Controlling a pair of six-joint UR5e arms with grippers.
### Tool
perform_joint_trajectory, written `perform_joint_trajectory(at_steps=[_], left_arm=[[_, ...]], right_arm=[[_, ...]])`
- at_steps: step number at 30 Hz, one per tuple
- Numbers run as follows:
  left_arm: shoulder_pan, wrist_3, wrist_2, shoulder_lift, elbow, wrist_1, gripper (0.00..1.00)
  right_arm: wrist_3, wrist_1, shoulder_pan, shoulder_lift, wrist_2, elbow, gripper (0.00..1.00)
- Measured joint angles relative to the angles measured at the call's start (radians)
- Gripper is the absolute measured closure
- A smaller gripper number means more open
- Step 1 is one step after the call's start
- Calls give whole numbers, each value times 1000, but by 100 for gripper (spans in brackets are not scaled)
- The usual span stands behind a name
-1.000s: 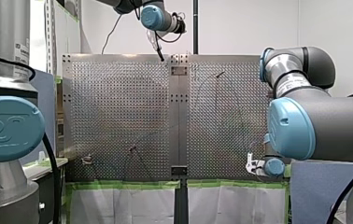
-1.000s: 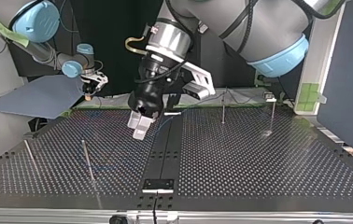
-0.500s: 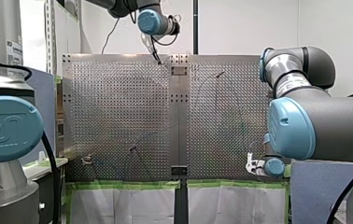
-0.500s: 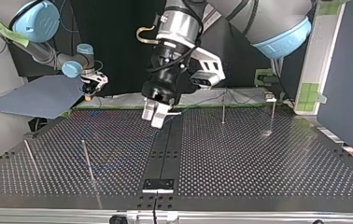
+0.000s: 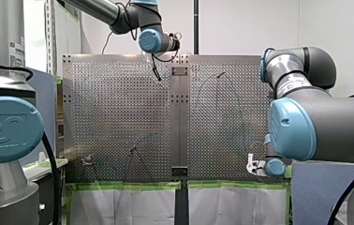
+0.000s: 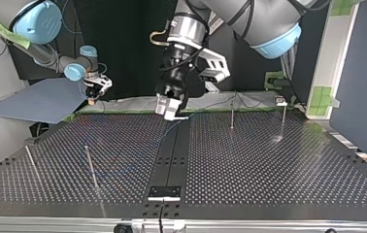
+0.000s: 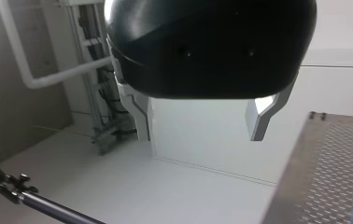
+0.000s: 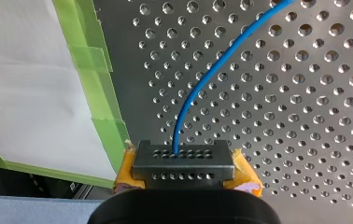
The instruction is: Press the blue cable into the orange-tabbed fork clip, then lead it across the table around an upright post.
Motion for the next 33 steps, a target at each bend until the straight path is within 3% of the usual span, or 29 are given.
perform_joint_trajectory(at_steps=[23, 33], left_arm=[[5, -31, 4, -4, -220, 12, 2], [10, -85, 78, -5, -312, 91, 2]], right_arm=[[-2, -1, 3, 0, 0, 0, 100], [-2, 0, 6, 0, 0, 0, 100]])
